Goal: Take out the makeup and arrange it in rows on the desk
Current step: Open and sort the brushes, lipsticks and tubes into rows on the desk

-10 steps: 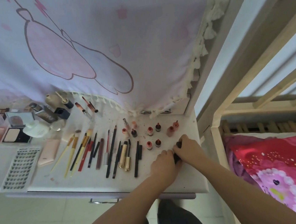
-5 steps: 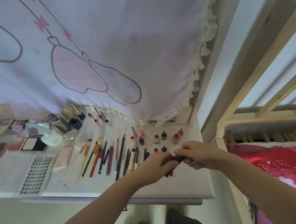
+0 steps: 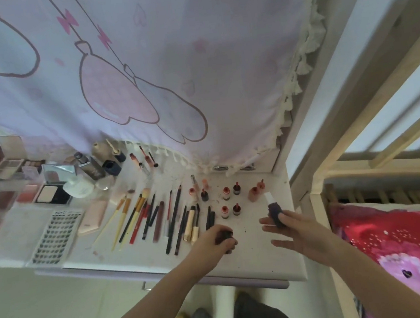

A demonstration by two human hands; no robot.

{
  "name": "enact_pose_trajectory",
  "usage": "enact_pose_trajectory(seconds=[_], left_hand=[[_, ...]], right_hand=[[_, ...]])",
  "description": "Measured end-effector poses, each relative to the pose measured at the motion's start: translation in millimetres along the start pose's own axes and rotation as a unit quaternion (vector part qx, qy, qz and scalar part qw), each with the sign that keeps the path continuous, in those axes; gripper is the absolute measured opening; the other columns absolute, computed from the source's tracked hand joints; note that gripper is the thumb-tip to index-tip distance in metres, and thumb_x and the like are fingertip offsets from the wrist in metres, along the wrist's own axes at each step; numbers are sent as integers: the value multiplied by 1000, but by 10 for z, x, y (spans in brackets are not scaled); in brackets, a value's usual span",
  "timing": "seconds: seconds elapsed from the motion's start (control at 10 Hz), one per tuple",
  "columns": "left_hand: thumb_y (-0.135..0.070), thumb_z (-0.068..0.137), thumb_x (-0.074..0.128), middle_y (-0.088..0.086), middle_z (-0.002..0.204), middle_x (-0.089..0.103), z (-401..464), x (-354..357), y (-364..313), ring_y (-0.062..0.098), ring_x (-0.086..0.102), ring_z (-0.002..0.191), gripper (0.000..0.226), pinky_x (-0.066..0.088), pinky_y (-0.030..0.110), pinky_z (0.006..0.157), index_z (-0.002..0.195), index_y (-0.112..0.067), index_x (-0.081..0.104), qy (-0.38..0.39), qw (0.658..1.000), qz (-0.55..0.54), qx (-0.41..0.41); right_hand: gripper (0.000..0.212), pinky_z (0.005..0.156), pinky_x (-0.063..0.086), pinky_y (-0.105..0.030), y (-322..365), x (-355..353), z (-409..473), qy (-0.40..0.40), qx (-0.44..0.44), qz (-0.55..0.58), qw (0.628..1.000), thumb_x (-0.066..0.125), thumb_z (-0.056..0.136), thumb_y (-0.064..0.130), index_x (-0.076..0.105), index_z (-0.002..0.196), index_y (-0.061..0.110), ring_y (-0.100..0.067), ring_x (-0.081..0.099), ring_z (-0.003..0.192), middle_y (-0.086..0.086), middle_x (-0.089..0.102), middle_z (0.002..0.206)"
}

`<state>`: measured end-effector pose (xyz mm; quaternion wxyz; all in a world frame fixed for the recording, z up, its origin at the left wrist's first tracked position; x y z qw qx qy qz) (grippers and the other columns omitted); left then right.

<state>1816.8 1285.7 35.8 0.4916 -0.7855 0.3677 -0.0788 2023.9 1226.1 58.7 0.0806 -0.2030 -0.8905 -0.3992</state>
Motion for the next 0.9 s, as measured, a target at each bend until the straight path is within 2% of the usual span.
enact_pose_trajectory(seconds=[0.1,0.2,0.3,0.4,0.5,0.6,0.8,0.9], left_hand=[[-23,91,60,-1,108,67,75,46,6,8,63,98,18,52,27,90,107,-21,53,-36,999,-20,-9],[-30,89,62,-6,103,61,171,100,-32,3,58,89,22,45,12,73,109,-24,55,-110,993,47,14],[-31,88,63,-6,98,49,215,144,-51,3,50,81,28,41,12,72,115,-25,55,-182,975,121,48],[-26,90,61,-5,107,48,250,217,-38,2,49,85,28,39,10,76,117,-20,54,-187,968,153,72],[-24,92,57,-3,118,47,302,259,-3,4,50,90,29,41,15,82,120,-17,51,-185,964,176,80],[-23,93,55,-1,125,45,361,294,55,8,53,96,28,45,19,87,119,-15,50,-170,960,203,87],[-26,93,55,-4,134,40,405,331,181,13,54,109,32,48,31,97,123,-20,48,-145,960,231,69],[-27,91,57,-5,139,36,383,314,135,14,54,111,44,49,32,95,132,-24,40,-133,965,216,66]], right_hand=[[16,78,46,-25,-149,58,85,-55,-56,-146,986,49,97,22,55,111,22,-12,58,105,4,66,110],[19,75,40,-14,-233,99,238,-116,-143,-313,932,56,93,25,54,112,29,-7,54,98,9,58,109],[18,78,43,-14,-311,144,393,-142,-191,-384,892,58,91,24,52,108,28,-3,54,90,8,58,105],[15,74,37,-6,-365,198,464,-150,-221,-420,867,58,91,20,47,99,28,3,52,83,12,57,95],[13,79,39,-15,-413,186,520,-165,-235,-444,849,57,91,19,48,98,25,-9,53,88,8,55,94],[11,86,44,-25,-456,167,571,-162,-237,-451,845,56,92,21,49,101,23,-12,53,92,8,55,96],[15,87,42,-22,-474,145,606,-150,-249,-464,837,57,91,24,47,102,25,-11,53,92,9,54,98],[29,95,41,-25,-483,84,610,-149,-237,-447,849,58,89,17,47,116,19,-9,50,100,7,52,109]])
Point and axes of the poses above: each hand's wrist, its own z-axis towards the middle knuckle, its own x-axis out of the palm, y = z × x, the point moved 3 cm from there along z, towards the middle knuckle
